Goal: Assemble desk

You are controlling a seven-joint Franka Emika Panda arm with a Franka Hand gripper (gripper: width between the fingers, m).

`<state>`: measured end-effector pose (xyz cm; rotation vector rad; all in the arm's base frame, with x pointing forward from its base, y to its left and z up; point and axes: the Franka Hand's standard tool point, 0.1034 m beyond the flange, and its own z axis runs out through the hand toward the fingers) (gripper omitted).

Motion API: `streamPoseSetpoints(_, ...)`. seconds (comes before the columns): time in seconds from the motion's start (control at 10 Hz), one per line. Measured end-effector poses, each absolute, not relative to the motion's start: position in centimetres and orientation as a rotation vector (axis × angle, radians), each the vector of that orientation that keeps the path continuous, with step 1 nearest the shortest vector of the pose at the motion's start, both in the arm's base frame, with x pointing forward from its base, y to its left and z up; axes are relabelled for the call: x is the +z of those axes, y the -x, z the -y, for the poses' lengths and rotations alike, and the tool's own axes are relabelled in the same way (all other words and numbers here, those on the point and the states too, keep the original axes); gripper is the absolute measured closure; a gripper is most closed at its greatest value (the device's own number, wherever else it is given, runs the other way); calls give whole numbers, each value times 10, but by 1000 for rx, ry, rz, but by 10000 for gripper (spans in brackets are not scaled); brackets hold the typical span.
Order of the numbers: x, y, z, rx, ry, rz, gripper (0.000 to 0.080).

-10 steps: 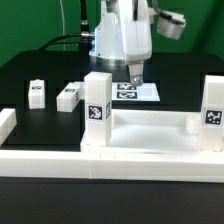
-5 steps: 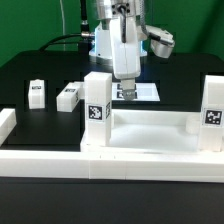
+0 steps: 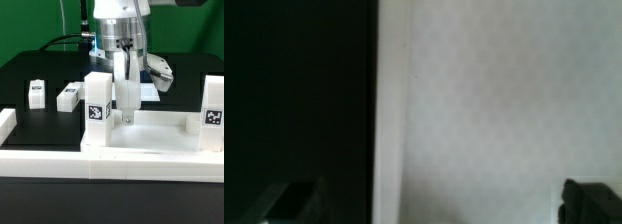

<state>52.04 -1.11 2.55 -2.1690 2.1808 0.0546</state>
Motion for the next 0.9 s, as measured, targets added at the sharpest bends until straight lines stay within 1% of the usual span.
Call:
streamPoseSetpoints(0.2, 21, -518, 10, 61, 2179, -2182, 151)
streamPoseSetpoints(0.5, 21, -518, 10, 62, 2180, -2181, 163)
streamPoseSetpoints(0.7, 21, -518, 9, 62, 2183, -2179, 515)
streamPoseSetpoints(0.8, 19, -514, 9, 77, 2186, -2183, 675)
streamPoseSetpoints(0.9, 17, -510, 8, 100, 2189, -2188, 675)
